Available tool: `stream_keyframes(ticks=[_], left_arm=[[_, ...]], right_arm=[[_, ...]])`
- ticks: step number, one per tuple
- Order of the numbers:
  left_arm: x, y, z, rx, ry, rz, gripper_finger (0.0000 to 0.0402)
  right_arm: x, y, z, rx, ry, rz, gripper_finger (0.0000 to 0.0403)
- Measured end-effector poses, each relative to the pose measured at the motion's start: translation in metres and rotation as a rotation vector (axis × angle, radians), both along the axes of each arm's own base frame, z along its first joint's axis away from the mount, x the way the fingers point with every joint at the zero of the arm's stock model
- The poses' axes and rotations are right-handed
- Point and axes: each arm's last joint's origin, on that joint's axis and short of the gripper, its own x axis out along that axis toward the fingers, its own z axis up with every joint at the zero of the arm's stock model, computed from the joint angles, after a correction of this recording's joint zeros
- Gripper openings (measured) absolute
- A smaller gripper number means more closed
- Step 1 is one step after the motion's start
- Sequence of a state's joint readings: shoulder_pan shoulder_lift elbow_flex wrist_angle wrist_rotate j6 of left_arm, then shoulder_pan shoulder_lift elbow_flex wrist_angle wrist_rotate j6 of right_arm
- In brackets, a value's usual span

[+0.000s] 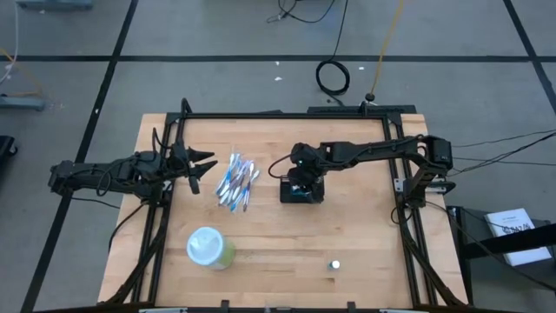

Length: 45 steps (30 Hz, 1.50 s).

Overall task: Pick & Place toothbrushing station
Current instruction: Put the blue mouthwash into the black mesh organizer

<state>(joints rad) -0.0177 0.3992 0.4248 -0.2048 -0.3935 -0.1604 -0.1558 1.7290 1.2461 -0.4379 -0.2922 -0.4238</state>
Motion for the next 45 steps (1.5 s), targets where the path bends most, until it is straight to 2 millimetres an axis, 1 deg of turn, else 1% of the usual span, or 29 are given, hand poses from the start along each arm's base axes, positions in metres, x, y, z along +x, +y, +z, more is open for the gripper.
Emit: stream_keyframes(ticks=[10, 19, 23, 26, 29, 34, 45], left_arm=[[0.000, 0.000, 0.000, 0.000, 0.000, 0.000, 0.0150], [0.000, 0.000, 0.000, 0.000, 0.000, 0.000, 0.0150], [0.000, 0.000, 0.000, 0.000, 0.000, 0.000, 0.0150], [0.000, 0.000, 0.000, 0.000, 0.000, 0.000, 0.0150], [0.000, 0.000, 0.000, 0.000, 0.001, 0.000, 0.0150], [0.000, 0.000, 0.000, 0.000, 0.000, 0.000, 0.0150], [0.000, 0.000, 0.000, 0.000, 0.000, 0.000, 0.0150]], right_arm=[[0.000, 0.000, 0.000, -0.001, 0.000, 0.001, 0.0113], [0.000, 0.000, 0.000, 0.021, 0.006, -0.037, 0.0131], [-0.001, 0.000, 0.004, 0.016, -0.005, -0.040, 0.0136], [-0.003, 0.000, 0.008, 0.012, -0.018, -0.043, 0.0137], [-0.004, -0.001, 0.012, -0.016, -0.021, -0.089, 0.0138], [-0.004, -0.002, 0.012, -0.055, -0.020, -0.117, 0.0141], [-0.004, -0.002, 0.012, -0.055, -0.020, -0.117, 0.0142]])
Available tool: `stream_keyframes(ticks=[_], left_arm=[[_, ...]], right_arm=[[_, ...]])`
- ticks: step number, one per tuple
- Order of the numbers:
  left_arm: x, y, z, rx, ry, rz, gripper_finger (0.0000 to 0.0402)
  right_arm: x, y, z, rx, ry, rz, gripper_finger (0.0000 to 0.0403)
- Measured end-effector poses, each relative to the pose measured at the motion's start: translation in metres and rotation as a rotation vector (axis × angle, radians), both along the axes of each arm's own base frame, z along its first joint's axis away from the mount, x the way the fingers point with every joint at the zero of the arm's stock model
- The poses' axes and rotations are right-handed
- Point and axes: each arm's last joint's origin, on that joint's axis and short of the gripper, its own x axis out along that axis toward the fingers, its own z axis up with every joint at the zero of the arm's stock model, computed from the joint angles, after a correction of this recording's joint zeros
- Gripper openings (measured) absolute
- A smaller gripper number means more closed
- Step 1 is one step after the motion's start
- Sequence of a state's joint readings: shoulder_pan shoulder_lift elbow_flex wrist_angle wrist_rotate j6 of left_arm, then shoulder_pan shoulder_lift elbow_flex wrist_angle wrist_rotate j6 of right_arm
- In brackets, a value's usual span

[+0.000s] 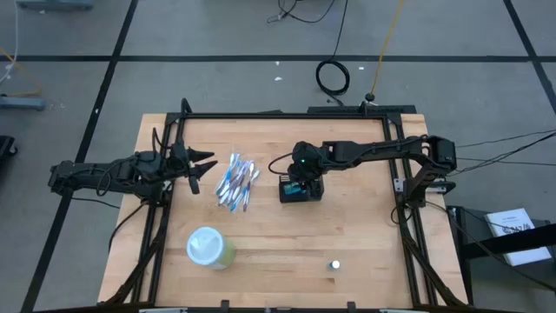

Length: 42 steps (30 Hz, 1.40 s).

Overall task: Pick & Place toothbrushing station
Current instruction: Put the blue mouthwash into the black mesh organizer

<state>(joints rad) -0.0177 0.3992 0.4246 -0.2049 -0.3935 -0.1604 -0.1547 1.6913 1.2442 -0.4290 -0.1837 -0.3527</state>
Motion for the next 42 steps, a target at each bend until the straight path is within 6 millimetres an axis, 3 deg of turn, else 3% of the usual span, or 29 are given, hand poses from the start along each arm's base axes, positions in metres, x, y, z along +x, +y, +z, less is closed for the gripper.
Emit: stream_keyframes(ticks=[6, 16, 21, 28, 36, 42], left_arm=[[0.000, 0.000, 0.000, 0.000, 0.000, 0.000, 0.0150], [0.000, 0.000, 0.000, 0.000, -0.001, 0.000, 0.0150], [0.000, 0.000, 0.000, 0.000, 0.000, 0.000, 0.0150], [0.000, 0.000, 0.000, 0.000, 0.000, 0.000, 0.0150], [0.000, 0.000, 0.000, 0.000, 0.000, 0.000, 0.0150], [0.000, 0.000, 0.000, 0.000, -0.001, 0.000, 0.0150]], right_arm=[[-0.003, 0.000, 0.005, -0.001, -0.006, 0.000, 0.0142], [-0.029, 0.013, 0.060, 0.020, -0.164, -0.021, 0.0142], [-0.043, 0.025, 0.075, 0.083, -0.166, -0.023, 0.0142], [-0.054, 0.066, 0.076, 0.230, -0.064, 0.064, 0.0142], [-0.068, 0.114, 0.073, 0.355, 0.082, 0.042, 0.0142], [-0.083, 0.159, 0.072, 0.350, 0.117, 0.163, 0.0141]])
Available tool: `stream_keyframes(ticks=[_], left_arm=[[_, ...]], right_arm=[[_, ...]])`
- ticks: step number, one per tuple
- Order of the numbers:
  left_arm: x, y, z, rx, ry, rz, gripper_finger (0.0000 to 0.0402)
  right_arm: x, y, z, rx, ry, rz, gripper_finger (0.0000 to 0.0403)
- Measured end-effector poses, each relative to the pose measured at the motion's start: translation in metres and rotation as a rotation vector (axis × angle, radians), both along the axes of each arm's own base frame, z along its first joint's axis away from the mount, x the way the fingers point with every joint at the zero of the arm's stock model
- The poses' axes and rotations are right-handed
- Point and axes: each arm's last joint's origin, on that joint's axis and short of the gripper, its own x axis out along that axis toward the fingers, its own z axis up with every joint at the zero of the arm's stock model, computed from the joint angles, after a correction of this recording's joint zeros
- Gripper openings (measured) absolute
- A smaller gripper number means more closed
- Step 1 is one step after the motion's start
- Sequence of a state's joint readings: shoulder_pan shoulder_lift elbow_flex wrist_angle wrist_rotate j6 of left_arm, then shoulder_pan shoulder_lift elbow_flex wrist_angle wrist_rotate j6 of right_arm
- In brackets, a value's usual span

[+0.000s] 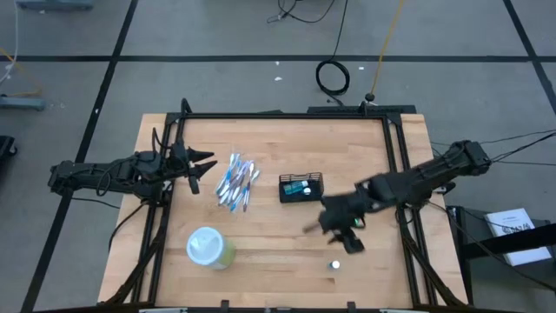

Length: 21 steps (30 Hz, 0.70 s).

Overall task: Pick & Place toothbrushing station
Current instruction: Put the blue mouthwash into the black mesh organizer

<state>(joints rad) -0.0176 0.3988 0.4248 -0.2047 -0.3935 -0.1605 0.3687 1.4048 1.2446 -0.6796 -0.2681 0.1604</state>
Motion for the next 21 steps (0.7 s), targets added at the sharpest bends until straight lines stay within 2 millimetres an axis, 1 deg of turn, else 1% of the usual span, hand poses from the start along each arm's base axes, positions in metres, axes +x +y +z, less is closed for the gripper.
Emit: stream_keyframes(ticks=[3, 7, 10, 13, 17, 21], left_arm=[[0.000, 0.000, 0.000, 0.000, 0.001, 0.000, 0.0150], [0.000, 0.000, 0.000, 0.000, 0.001, 0.000, 0.0150], [0.000, 0.000, 0.000, 0.000, 0.001, 0.000, 0.0150], [0.000, 0.000, 0.000, 0.000, 0.000, 0.000, 0.0150], [0.000, 0.000, 0.000, 0.000, 0.000, 0.000, 0.0150], [0.000, 0.000, 0.000, 0.000, 0.000, 0.000, 0.0150]], right_arm=[[-0.009, 0.022, 0.000, -0.034, -0.012, -0.006, 0.0141], [-0.022, 0.047, -0.001, -0.108, -0.036, -0.102, 0.0141], [-0.031, 0.065, -0.007, -0.214, -0.094, -0.162, 0.0141], [-0.036, 0.086, -0.013, -0.276, -0.163, -0.164, 0.0146], [-0.037, 0.111, -0.021, -0.220, -0.212, -0.156, 0.0173], [-0.042, 0.124, -0.034, -0.222, -0.156, -0.164, 0.0206]])
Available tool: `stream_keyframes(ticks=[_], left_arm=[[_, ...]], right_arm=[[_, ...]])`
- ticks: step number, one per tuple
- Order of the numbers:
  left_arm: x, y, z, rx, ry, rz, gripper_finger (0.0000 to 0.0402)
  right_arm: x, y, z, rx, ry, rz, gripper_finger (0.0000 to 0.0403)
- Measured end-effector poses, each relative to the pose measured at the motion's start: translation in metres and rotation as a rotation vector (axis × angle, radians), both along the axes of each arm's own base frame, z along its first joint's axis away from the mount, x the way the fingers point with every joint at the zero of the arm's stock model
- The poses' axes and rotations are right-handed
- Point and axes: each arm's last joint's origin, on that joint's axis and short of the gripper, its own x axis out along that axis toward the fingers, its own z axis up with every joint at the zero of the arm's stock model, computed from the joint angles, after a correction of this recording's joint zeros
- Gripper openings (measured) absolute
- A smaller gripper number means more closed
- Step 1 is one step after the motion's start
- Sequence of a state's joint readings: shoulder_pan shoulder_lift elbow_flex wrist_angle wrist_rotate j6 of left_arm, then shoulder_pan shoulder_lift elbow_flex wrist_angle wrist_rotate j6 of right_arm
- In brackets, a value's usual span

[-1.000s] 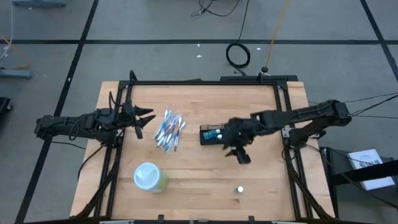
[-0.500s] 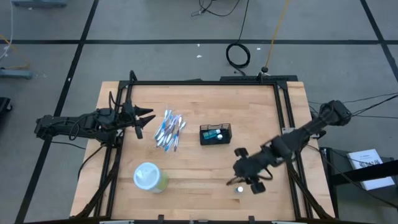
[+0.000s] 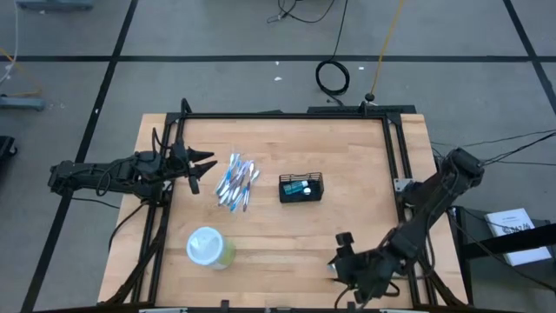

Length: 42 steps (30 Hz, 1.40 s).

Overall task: Pick & Place toothbrushing station
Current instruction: Put the blue mouthwash into the black mesh organizer

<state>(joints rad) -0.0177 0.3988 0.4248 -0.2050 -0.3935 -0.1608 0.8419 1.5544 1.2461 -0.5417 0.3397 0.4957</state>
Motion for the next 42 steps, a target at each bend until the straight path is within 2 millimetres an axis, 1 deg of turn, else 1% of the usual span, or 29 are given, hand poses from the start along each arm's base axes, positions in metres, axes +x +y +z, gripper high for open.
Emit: stream_keyframes(ticks=[4, 9, 14, 21, 26, 34, 37, 42], left_arm=[[0.000, 0.000, 0.000, 0.000, 0.000, 0.000, 0.0150], [0.000, 0.000, 0.000, 0.000, 0.000, 0.000, 0.0150], [0.000, 0.000, 0.000, 0.000, 0.000, 0.000, 0.0150], [0.000, 0.000, 0.000, 0.000, 0.000, 0.000, 0.0150], [0.000, 0.000, 0.000, 0.000, 0.001, 0.000, 0.0150], [0.000, 0.000, 0.000, 0.000, 0.000, 0.000, 0.0150], [0.000, 0.000, 0.000, 0.000, 0.000, 0.000, 0.0150], [0.000, 0.000, 0.000, 0.000, 0.000, 0.000, 0.0150]], right_arm=[[-0.005, 0.004, -0.015, -0.032, 0.087, -0.048, 0.0215], [0.000, 0.009, -0.029, -0.061, 0.104, -0.061, 0.0206], [0.006, 0.006, -0.042, -0.137, 0.131, -0.068, 0.0197], [0.012, 0.001, -0.044, -0.144, 0.142, -0.090, 0.0196], [0.010, -0.001, -0.045, -0.159, 0.167, -0.096, 0.0196], [0.008, -0.001, -0.046, -0.116, 0.214, -0.110, 0.0196], [0.008, -0.002, -0.051, -0.113, 0.211, -0.109, 0.0196], [0.005, -0.005, -0.065, -0.098, 0.231, -0.101, 0.0195]])
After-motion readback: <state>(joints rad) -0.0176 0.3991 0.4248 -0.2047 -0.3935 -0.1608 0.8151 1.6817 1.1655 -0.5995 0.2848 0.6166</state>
